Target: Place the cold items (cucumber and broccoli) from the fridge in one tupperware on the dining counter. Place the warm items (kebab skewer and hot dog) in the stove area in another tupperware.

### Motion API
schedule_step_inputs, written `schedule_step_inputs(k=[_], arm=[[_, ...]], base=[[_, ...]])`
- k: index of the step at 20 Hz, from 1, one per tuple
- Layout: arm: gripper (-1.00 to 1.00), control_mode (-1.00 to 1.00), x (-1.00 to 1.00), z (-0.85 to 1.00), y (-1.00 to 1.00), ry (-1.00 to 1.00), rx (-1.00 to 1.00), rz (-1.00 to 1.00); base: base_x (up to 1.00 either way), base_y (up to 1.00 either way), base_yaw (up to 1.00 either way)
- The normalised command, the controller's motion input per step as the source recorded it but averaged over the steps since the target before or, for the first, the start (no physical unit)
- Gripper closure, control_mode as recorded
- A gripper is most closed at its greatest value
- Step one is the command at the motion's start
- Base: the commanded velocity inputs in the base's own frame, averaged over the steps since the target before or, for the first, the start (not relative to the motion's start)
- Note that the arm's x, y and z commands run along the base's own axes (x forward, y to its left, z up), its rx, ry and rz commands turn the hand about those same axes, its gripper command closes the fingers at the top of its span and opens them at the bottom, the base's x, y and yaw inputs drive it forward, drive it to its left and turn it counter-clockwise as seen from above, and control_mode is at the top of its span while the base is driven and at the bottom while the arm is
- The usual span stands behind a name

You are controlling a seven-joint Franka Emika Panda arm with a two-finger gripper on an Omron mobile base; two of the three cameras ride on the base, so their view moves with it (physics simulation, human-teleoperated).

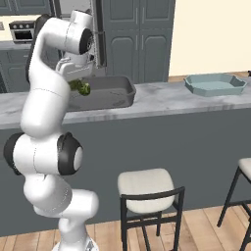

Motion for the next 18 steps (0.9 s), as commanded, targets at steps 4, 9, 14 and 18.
schedule_step_inputs(k=[4,9,14,18], arm=[[1.0,-1.0,0.58,-0.23,0.0,-0.22,-0.01,0.0],[1.0,-1.0,0.78,-0.29,0.0,0.0,0.0,0.02],[1.0,-1.0,0.92,-0.27,0.0,0.0,0.0,0.19],[1.0,-1.0,0.65,-0.21,0.0,0.0,0.0,0.12]], base=[[0.0,0.0,0.0],[0.0,0.0,0.0],[0.0,0.0,0.0],[0.0,0.0,0.0]])
